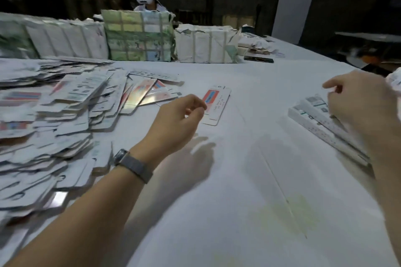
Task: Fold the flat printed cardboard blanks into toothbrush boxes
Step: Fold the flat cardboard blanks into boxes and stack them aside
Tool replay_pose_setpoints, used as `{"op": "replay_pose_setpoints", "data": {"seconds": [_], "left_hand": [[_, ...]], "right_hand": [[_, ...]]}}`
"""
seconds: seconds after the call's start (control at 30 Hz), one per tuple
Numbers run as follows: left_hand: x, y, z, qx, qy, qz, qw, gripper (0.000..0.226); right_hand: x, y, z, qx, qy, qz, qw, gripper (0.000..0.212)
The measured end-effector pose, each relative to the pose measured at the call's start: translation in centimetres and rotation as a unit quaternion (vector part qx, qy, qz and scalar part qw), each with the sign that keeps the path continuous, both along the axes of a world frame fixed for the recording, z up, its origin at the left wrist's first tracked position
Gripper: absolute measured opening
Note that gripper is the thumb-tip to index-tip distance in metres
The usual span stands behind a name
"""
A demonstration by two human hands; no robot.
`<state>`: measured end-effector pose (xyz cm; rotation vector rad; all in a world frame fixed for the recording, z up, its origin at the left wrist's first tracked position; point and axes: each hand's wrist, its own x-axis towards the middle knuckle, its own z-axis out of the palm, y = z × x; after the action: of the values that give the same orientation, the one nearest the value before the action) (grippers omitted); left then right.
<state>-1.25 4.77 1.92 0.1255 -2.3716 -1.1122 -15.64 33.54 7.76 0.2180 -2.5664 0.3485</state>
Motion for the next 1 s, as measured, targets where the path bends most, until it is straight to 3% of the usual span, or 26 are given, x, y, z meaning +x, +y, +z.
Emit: {"op": "replay_pose_setpoints", "data": {"seconds": [0.13, 0.23, 0.37, 0.5, 0.63, 0.73, 1.0], "left_hand": [[-0.1, -2.6, 0.5, 0.042, 0.008, 0.044, 0.998, 0.025], [0.0, -4.1, 1.0, 0.028, 0.003, 0.100, 0.995, 0.022], [1.0, -7.1, 2.3, -0.087, -0.066, 0.201, 0.974, 0.017], [2.1, -10.6, 2.6, -0.197, -0.182, 0.330, 0.905, 0.041], [2.7, -12.9, 0.9, -0.212, -0.287, 0.366, 0.860, 0.068], [2.9, -13.2, -0.3, -0.219, -0.312, 0.367, 0.849, 0.065], [2.6, -11.8, 0.5, -0.280, -0.303, 0.357, 0.838, 0.061]], "right_hand": [[3.8, -5.1, -1.5, -0.068, 0.058, 0.224, 0.970, 0.021], [6.9, -9.5, -3.2, -0.114, -0.003, 0.365, 0.924, 0.018], [8.6, -14.5, -4.4, -0.119, -0.096, 0.474, 0.867, 0.014], [8.9, -18.6, -4.8, -0.138, -0.162, 0.491, 0.844, 0.014], [9.3, -21.4, -5.0, -0.238, -0.208, 0.502, 0.805, 0.017], [9.7, -21.9, -5.9, -0.293, -0.226, 0.510, 0.776, 0.024], [9.3, -21.2, -7.0, -0.353, -0.277, 0.495, 0.744, 0.023]]}}
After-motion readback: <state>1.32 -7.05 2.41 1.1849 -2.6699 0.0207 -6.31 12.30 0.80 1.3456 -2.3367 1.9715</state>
